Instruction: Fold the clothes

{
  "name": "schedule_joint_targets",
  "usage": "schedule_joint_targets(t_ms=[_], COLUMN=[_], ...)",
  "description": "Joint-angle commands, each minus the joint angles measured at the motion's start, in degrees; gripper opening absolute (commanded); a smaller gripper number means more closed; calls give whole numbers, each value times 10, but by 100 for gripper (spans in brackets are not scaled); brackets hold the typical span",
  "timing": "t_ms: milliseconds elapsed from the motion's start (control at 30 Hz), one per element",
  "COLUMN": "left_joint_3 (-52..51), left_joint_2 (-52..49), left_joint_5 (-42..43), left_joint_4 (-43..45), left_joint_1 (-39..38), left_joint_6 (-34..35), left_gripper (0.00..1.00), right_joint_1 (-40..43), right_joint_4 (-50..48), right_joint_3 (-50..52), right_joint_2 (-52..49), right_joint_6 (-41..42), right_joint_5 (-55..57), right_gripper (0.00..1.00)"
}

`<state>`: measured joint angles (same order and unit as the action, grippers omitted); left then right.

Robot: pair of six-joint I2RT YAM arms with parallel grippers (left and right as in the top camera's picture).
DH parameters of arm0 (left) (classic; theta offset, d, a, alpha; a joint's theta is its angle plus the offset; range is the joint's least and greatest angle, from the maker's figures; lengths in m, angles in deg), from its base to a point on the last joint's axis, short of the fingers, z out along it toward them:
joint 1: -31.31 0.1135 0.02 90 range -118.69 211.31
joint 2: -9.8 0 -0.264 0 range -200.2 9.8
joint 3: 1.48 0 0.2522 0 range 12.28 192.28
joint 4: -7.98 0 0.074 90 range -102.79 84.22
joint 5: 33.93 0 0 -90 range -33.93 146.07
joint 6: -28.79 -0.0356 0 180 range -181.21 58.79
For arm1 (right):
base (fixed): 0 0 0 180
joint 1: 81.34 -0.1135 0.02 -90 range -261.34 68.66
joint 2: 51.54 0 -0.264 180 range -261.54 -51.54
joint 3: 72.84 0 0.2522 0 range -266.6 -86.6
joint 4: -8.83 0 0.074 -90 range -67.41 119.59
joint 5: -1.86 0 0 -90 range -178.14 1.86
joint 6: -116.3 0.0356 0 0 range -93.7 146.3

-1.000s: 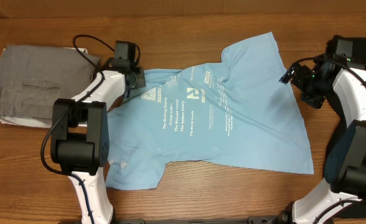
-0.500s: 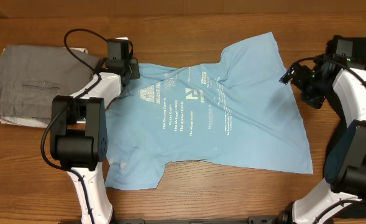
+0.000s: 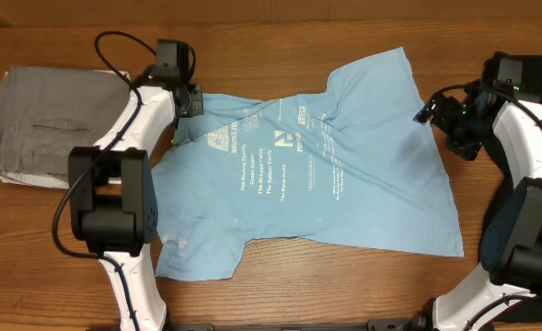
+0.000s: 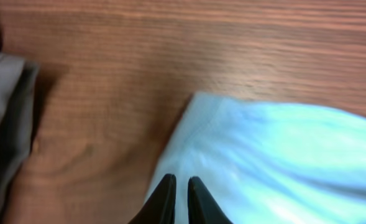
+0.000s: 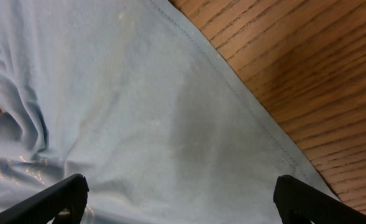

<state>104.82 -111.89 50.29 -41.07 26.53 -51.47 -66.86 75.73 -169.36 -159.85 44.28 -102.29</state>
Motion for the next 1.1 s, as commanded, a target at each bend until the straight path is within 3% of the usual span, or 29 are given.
schedule_joint_targets(t_ms=[0, 233, 367, 633, 833, 1067], left_joint_3=[20, 20, 20, 20, 20, 20], left_joint_2=[23, -33, -63, -96, -139, -220], left_joint_5=[52, 33, 35, 39, 38, 38], left_joint_4=[-36, -57, -96, -144, -86, 44], left_joint_1=[-1, -1, 4, 19, 19, 19], left_joint_6=[29, 19, 28, 32, 31, 1], left_gripper=[11, 15, 9, 8, 7, 9], right_joint_1=[-1, -1, -1, -1, -1, -1], right_joint_4=[-2, -2, -2, -2, -2, -2], right_joint_3=[-9, -9, -8, -9, -9, -9], right_joint_2=[5, 5, 5, 5, 5, 5], right_joint_6=[-4, -4, -4, -4, -4, -4], right_joint_5=[-1, -1, -1, -1, -1, -1], right_gripper=[100, 100, 100, 100, 100, 100])
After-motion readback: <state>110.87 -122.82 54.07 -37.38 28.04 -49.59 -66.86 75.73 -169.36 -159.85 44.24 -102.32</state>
